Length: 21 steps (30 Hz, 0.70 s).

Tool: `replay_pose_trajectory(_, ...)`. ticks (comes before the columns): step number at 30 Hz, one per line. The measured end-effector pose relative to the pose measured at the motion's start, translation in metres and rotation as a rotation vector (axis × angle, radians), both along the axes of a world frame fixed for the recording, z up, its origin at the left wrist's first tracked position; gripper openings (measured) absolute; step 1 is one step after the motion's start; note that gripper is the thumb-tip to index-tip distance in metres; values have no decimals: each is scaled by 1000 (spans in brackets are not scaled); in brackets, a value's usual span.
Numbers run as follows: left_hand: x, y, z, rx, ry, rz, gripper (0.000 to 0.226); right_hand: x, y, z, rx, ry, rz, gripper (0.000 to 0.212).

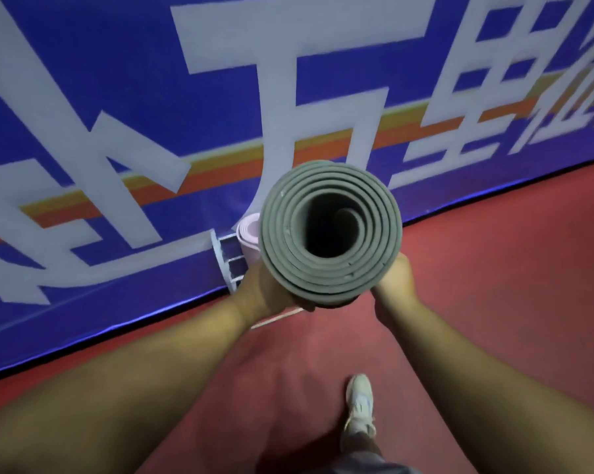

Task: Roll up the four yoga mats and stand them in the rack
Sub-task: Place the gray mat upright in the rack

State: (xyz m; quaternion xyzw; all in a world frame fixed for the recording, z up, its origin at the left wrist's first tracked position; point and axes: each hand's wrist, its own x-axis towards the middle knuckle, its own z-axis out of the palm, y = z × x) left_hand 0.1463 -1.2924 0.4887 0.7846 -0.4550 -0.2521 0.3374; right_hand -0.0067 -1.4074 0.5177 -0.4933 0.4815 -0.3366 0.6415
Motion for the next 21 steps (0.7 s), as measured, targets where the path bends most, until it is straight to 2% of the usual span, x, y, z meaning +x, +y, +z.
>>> replay_pose_trajectory(3, 28, -64, 24, -78, 66, 151, 45, 38, -80, 11, -14, -11, 69, 36)
replay_pose_trajectory(6, 60, -119, 30, -100, -22, 120, 41, 67, -142, 18, 9, -46, 183, 34)
replay_pose_trajectory(7, 70, -135, 32, -101, 21, 163, 42, 77, -160, 20, 2, -47, 218, 33)
replay_pose_trajectory(9, 91, -164, 32, -122, 241, 307, 55, 99, -193, 20, -10, -35, 291, 36)
replay_pose_trajectory(10, 100, -172, 29, -113, 290, 337, 57, 109, -205, 18, -12, -36, 337, 39)
replay_pose_trajectory(15, 158, -208, -3, 0, 206, 385, 68, 155, -252, -1, -50, -56, 547, 46)
replay_pose_trajectory(21, 205, -231, -38, -44, 359, 364, 92, 200, -274, -34, -32, 87, 530, 49)
